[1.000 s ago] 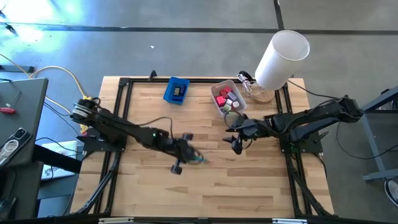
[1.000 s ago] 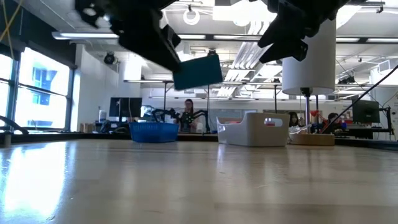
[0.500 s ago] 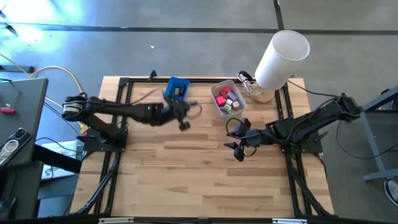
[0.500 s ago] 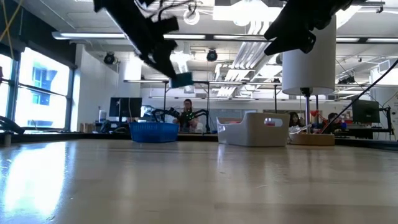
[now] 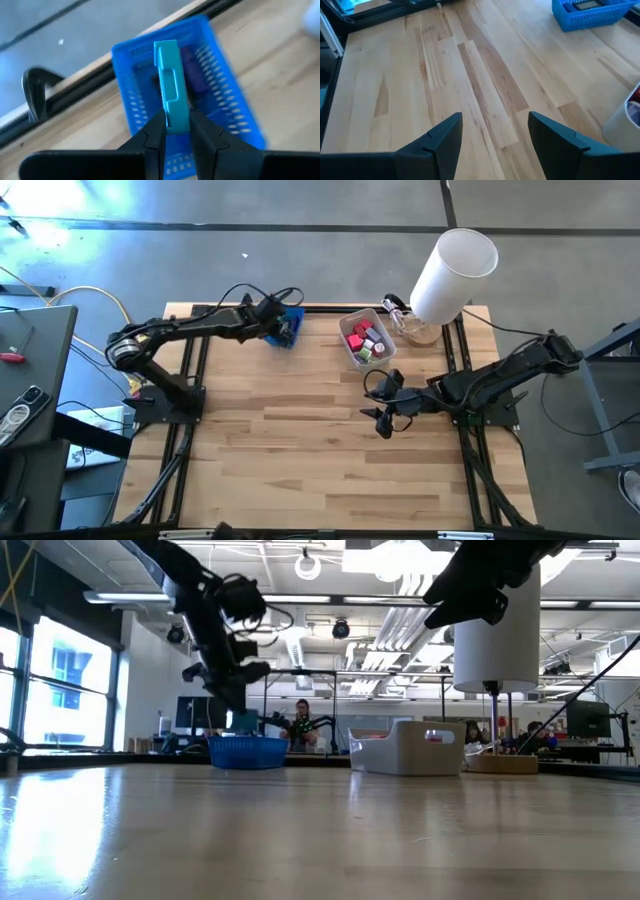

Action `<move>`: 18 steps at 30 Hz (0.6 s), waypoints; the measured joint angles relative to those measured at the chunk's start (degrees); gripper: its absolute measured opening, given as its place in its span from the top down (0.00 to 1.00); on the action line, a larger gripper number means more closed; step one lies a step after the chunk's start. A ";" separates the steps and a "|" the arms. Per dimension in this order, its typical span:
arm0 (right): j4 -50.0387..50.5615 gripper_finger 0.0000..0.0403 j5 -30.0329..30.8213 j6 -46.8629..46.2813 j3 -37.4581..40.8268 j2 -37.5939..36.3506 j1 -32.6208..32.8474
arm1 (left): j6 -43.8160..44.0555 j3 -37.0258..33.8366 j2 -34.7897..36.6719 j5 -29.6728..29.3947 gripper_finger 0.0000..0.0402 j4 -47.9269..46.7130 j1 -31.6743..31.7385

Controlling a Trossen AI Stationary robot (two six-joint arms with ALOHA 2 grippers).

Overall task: Pick & Place Office items
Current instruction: Put the light blue digital timer into the blue bin

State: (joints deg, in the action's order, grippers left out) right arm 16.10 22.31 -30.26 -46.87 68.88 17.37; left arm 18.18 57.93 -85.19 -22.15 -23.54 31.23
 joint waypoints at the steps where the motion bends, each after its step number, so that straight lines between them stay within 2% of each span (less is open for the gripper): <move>1: 0.01 0.47 0.29 -0.04 0.00 0.02 0.00 | 0.34 -0.02 -0.88 0.09 0.87 -0.07 0.76; 8: 0.00 0.47 0.29 -0.10 0.00 0.02 0.00 | -0.45 -0.06 -5.79 0.29 0.86 0.64 3.58; 18: -0.01 0.47 1.33 -0.13 0.00 0.02 0.00 | -1.86 -0.06 -7.08 0.36 0.81 2.56 2.56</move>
State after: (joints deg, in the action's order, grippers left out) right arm 16.09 23.64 -30.39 -46.87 68.90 17.37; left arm 16.33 57.87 -92.27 -21.79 -20.98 33.80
